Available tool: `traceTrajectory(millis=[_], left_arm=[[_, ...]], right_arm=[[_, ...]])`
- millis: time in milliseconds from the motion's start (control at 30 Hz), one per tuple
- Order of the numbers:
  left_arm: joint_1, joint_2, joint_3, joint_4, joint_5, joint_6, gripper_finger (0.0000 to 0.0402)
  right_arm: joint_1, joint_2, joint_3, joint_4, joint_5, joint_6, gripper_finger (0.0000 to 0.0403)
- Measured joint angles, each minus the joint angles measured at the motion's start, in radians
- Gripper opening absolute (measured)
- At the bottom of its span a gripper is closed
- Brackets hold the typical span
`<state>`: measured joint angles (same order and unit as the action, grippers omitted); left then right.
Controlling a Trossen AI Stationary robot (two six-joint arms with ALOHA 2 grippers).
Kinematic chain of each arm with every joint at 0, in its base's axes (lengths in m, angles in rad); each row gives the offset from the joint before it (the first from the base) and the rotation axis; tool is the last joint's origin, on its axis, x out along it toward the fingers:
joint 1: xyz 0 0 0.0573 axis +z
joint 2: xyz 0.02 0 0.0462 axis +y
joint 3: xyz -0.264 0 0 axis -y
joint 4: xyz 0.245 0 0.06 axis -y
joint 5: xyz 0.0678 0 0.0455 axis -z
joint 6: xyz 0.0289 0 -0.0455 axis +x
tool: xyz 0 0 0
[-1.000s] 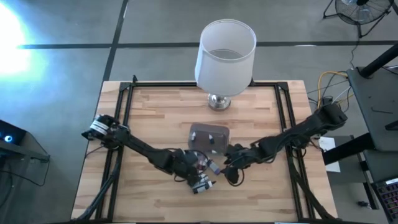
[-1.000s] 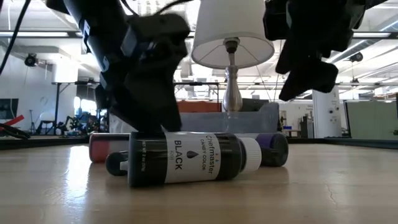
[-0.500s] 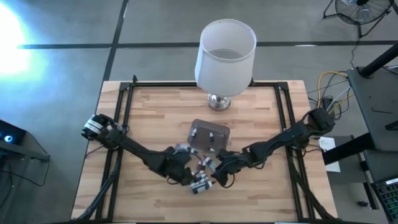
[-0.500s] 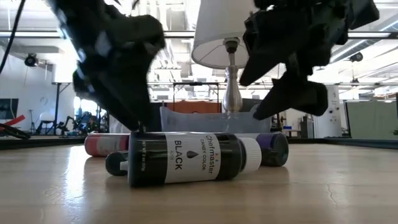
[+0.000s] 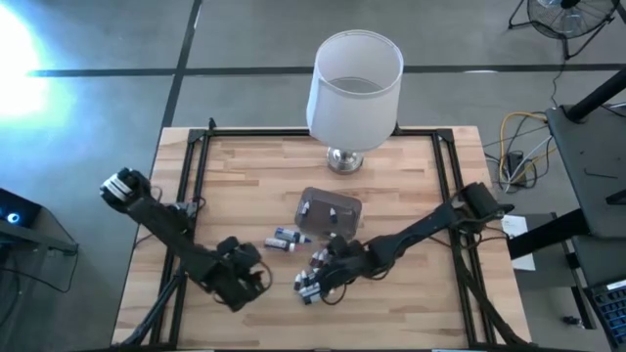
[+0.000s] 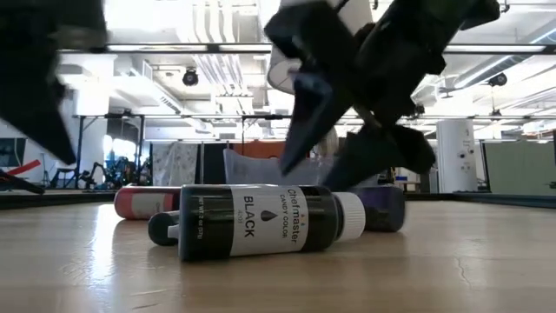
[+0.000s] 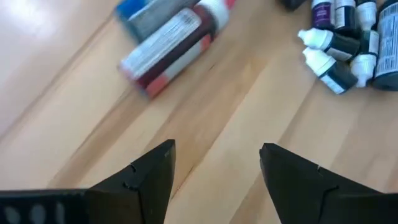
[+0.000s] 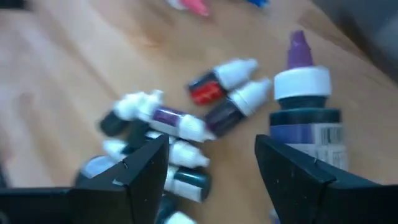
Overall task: Pick & Place food coloring
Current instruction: Put the small red food coloring into the black bin
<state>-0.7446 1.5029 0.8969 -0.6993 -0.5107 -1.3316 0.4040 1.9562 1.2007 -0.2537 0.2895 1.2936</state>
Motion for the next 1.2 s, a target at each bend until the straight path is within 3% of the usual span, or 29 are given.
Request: traceTrajectory(millis=[200,400,667,833,1200], left_arm=[[-0.114,-0.142,-0.128,0.001,-0.042,-0.168,0.0213],[-0.2,-0.228,-0.2,0.002,-0.12,-0.264,0.0213],[-0.216,-0.242,-0.214,0.004,-0.151,-0.262,0.0213],[-0.222,-0.242,-0.212,0.01,-0.152,-0.248,0.0213],[-0.236,-0.236,-0.215,0.0,-0.16,-0.221,0.0213]], right_arm=[[0.012,0.056,0.099,-0.293,0.001,0.265,0.0235],[0.012,0.031,0.166,-0.285,0.041,0.353,0.0235],[-0.087,0.128,0.279,-0.333,0.05,0.391,0.0225],[-0.097,0.201,0.338,-0.36,-0.029,0.375,0.0208],[-0.073,0.195,0.351,-0.48,-0.08,0.397,0.0177]])
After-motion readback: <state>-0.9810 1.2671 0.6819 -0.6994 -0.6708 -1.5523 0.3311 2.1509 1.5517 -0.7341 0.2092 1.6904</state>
